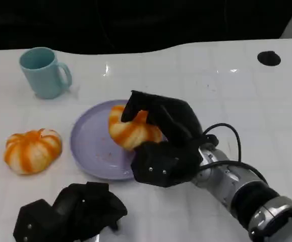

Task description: Grasp the bread from the table and place it into the plate.

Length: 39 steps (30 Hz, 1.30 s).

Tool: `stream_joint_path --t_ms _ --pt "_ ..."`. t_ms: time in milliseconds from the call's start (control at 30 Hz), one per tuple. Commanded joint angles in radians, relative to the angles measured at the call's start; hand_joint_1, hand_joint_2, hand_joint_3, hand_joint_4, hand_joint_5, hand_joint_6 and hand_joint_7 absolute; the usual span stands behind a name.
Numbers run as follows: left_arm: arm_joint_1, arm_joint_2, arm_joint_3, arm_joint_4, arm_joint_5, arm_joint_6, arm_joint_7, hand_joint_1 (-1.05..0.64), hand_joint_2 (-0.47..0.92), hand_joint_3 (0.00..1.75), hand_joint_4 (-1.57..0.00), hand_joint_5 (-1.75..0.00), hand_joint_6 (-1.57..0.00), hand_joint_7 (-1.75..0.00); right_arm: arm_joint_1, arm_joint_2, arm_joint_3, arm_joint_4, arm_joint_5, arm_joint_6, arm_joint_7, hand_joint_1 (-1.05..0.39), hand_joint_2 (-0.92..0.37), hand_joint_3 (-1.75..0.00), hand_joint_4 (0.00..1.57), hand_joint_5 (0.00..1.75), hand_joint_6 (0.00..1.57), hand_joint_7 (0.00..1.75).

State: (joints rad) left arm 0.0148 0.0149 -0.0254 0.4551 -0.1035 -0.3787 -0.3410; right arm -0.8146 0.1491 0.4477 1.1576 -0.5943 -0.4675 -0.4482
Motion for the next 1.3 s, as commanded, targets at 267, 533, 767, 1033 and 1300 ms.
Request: stream_joint_path --t_ms 267,533,767,1033,1300 --pt "0.015 0.005 -0.004 0.001 0.004 0.018 0.005 -1.05 0.85 0.01 -0.90 -1.51 -1.29 -0.76 -0.028 -0.021 0.022 0.002 0.013 0.018 0.220 -0.50 -0.91 -0.17 0.00 0.17 0.21 0.02" --pt "0.011 0.004 -0.005 0.004 0.003 0.018 0.004 -1.05 0.85 0.00 -0.91 -1.51 -1.29 -0.75 0.036 -0.081 0.016 -0.111 0.036 0.015 0.289 -0.61 -0.92 -0.23 0.00 0.12 0.14 0.00" --pt "0.004 0.001 -0.004 0.019 0.003 0.009 0.004 -1.05 0.85 0.00 -0.91 -1.51 -1.29 -0.75 0.143 -0.168 -0.003 -0.266 0.050 -0.038 0.313 -0.61 -0.92 -0.19 0.03 0.15 0.16 0.01" --pt "-0.001 -0.001 -0.002 0.019 0.000 0.019 0.003 -1.04 0.85 0.00 -0.91 -1.51 -1.30 -0.75 0.337 -0.320 -0.055 -0.557 0.069 -0.127 0.320 -0.54 -0.92 -0.16 0.11 0.23 0.22 0.04" --pt "0.001 -0.002 0.002 0.015 -0.003 0.019 0.005 -1.04 0.85 0.00 -0.90 -1.51 -1.29 -0.75 0.479 -0.385 -0.133 -0.652 0.086 -0.254 0.243 -0.48 -0.92 -0.13 0.30 0.39 0.42 0.12"
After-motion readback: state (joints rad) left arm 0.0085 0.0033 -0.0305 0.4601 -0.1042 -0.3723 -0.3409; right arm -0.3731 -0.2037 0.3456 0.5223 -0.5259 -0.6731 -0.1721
